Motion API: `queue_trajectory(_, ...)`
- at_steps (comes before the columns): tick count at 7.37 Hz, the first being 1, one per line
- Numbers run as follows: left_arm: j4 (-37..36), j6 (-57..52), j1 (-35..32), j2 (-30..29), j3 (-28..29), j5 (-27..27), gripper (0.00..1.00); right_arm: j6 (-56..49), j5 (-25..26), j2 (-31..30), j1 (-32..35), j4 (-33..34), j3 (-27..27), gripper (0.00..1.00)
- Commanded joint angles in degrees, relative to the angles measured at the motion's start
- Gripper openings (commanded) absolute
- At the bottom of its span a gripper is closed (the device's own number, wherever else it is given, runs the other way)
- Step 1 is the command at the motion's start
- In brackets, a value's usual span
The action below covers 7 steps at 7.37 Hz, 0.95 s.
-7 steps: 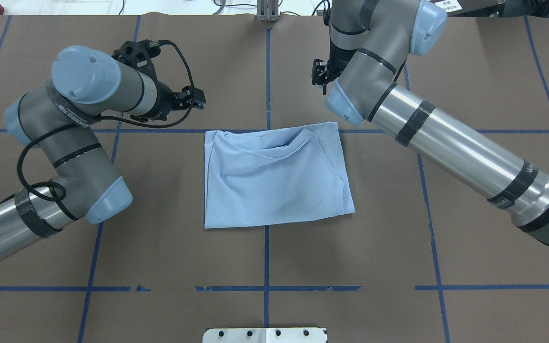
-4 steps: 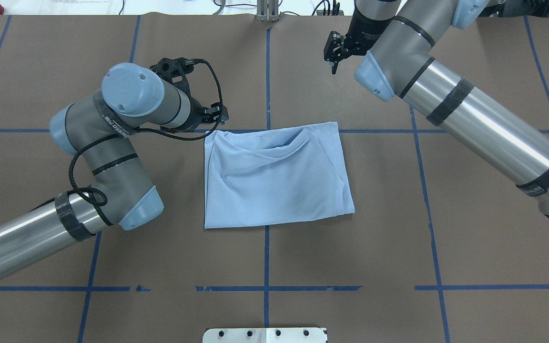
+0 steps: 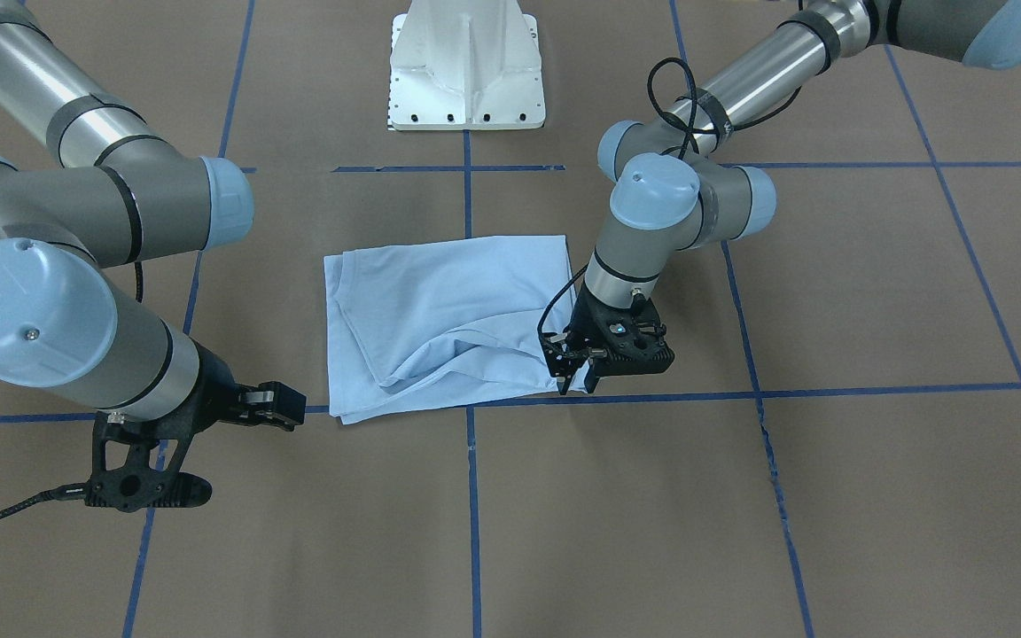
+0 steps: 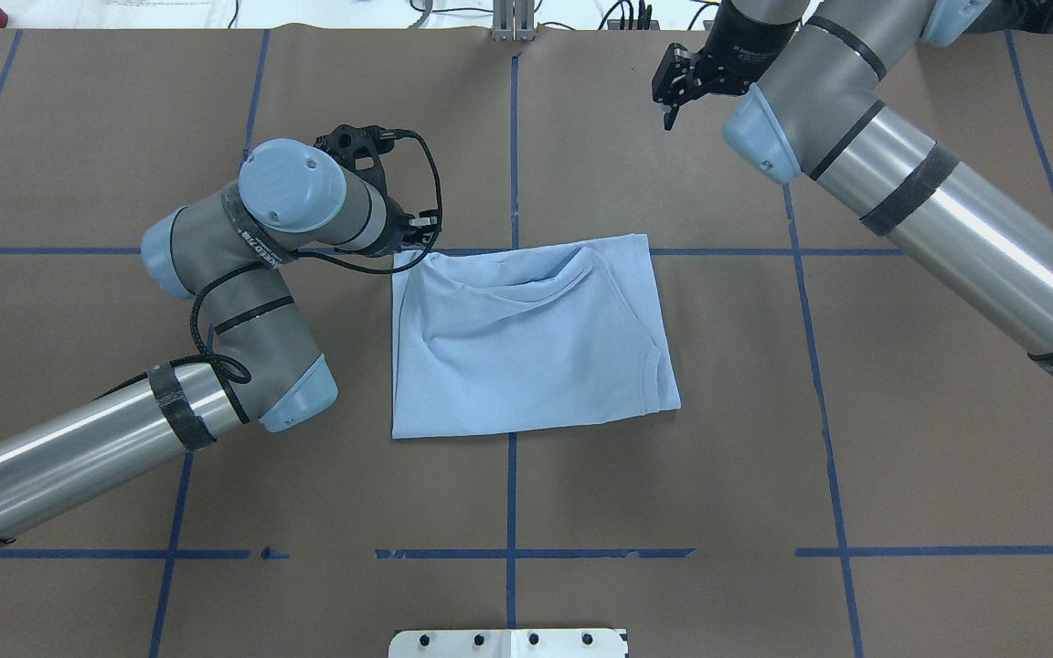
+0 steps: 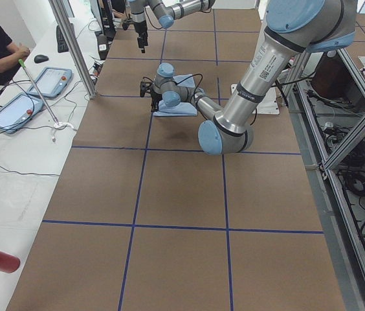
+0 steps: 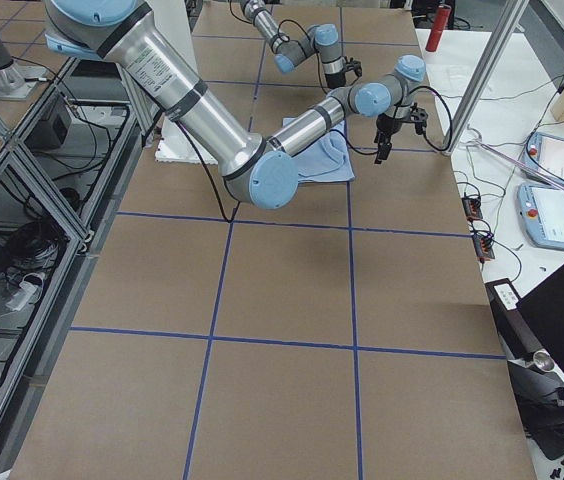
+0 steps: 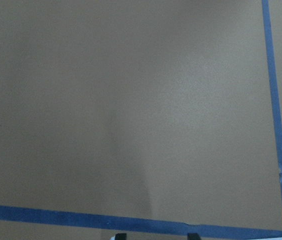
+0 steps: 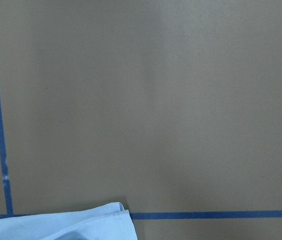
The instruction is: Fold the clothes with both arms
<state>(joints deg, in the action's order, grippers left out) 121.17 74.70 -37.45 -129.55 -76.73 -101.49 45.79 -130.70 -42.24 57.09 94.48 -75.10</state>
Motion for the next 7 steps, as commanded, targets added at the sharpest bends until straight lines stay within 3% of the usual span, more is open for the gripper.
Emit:
queue_trajectory(1,0.47,0.00,0.00,-0.44,0.18,-0.11,0.43,0.00,-0.17,-0.13,0.39,0.00,-0.05,1.00)
queue_trajectory(6,0.47,0.62,1.58,-0.44,0.09,-0.11,0.46,0.09,0.01,-0.39,0.39,0.00,-0.14,1.00)
queue_trajectory(7,0.47,0.62,1.76,-0.44,0.09,-0.20,0.39,0.09,0.10,-0.39,0.39,0.00,-0.05,1.00)
